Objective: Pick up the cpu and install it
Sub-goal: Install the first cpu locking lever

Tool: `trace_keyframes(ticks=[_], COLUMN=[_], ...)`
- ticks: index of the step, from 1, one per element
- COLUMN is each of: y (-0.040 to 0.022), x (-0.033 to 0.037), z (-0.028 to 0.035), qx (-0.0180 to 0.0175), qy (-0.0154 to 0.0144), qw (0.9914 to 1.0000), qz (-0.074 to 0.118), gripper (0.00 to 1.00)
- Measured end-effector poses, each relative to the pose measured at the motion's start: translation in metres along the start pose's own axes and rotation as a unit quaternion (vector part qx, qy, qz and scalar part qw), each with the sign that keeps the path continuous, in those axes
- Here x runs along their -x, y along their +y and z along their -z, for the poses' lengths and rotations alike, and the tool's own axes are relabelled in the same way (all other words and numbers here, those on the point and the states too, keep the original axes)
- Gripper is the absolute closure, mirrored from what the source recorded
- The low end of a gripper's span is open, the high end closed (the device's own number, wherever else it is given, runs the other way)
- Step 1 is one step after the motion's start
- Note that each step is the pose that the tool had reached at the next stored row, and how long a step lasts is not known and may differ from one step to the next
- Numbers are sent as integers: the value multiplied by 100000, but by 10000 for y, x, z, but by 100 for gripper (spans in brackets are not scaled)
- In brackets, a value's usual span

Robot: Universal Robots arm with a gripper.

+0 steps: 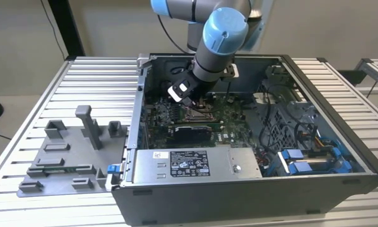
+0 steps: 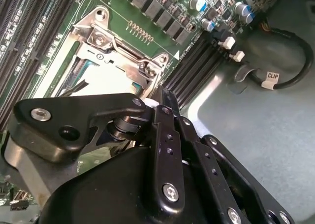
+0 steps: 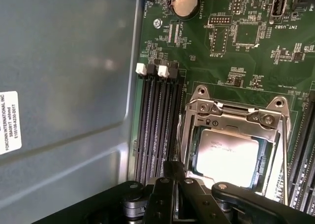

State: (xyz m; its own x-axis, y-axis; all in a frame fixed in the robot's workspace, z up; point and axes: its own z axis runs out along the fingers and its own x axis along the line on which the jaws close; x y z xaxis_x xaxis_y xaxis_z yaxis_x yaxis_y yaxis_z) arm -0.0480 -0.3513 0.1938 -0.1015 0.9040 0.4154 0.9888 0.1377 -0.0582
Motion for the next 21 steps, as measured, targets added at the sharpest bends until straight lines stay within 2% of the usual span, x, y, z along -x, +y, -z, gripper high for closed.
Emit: trace_keyframes(ticks=[16,21], y=[130,153], x=[18,23], z=[-16,-19], qx=[-4,1], qy=[-9,-9], qw=[100000,100000], qz=[-1,-8], gripper=[100,100])
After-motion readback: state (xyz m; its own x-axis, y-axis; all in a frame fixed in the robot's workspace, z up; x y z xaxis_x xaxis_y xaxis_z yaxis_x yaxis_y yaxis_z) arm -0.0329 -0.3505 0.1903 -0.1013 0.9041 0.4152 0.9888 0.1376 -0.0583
